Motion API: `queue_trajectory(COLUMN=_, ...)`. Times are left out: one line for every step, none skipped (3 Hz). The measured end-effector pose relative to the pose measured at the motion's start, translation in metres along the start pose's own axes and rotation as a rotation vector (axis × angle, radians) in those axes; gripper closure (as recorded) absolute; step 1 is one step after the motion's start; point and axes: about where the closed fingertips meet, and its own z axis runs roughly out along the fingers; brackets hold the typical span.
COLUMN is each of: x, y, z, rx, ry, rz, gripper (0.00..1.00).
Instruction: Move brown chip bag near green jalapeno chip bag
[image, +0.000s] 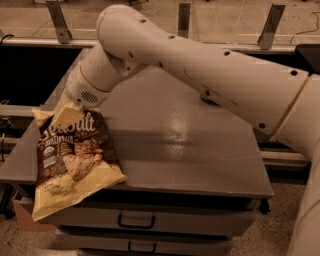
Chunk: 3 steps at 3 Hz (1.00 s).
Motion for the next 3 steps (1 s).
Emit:
queue_trajectory(x=-0.008, y=0.001, z=-0.018, rx=0.031, ry=-0.010, rz=-0.024, gripper=1.00)
queue_trajectory(x=-0.020, y=-0.004, z=-0.055, rx=0.093, ry=-0.004, rz=-0.064, gripper=1.00)
queue_trajectory(x=-0.033, y=-0.013, z=-0.102, rx=0.173, ry=0.009, rz=-0.111, gripper=1.00)
